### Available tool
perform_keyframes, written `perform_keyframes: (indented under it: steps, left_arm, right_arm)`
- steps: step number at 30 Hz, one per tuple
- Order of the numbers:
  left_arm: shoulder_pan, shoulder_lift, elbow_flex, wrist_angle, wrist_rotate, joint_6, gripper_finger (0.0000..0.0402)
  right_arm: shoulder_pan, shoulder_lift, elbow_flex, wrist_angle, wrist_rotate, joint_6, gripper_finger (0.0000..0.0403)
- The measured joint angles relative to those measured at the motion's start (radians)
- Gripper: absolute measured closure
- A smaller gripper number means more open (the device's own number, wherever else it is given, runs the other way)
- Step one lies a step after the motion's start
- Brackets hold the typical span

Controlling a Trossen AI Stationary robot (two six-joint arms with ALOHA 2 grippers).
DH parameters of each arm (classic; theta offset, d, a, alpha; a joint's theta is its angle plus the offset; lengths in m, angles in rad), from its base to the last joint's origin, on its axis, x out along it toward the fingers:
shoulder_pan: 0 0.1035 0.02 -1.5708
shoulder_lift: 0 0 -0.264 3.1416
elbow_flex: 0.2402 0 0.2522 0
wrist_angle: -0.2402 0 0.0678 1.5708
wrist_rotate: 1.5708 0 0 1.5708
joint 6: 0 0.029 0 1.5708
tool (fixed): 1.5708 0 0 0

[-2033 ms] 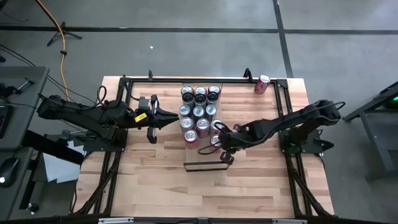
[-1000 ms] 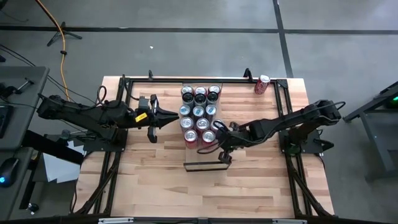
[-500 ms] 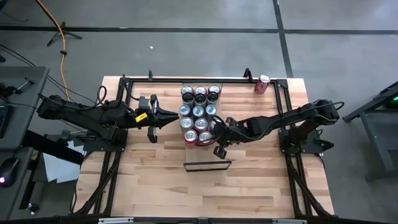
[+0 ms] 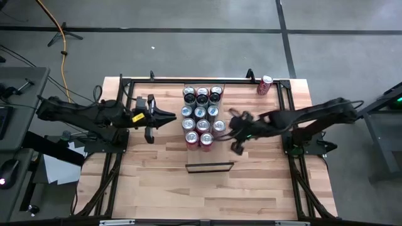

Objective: Place canned beverage on shelf
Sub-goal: Stack the red soda can on the top of the red soda can

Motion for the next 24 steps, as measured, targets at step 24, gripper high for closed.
perform_keyframes:
  steps: [24]
  left_arm:
    - [0.203,-0.037,-0.253,0.36,0.273,0.043,0.0401]
  right_arm:
    - [-0.081,-0.384,0.0,0.129,0.206,-0.087,0.0403]
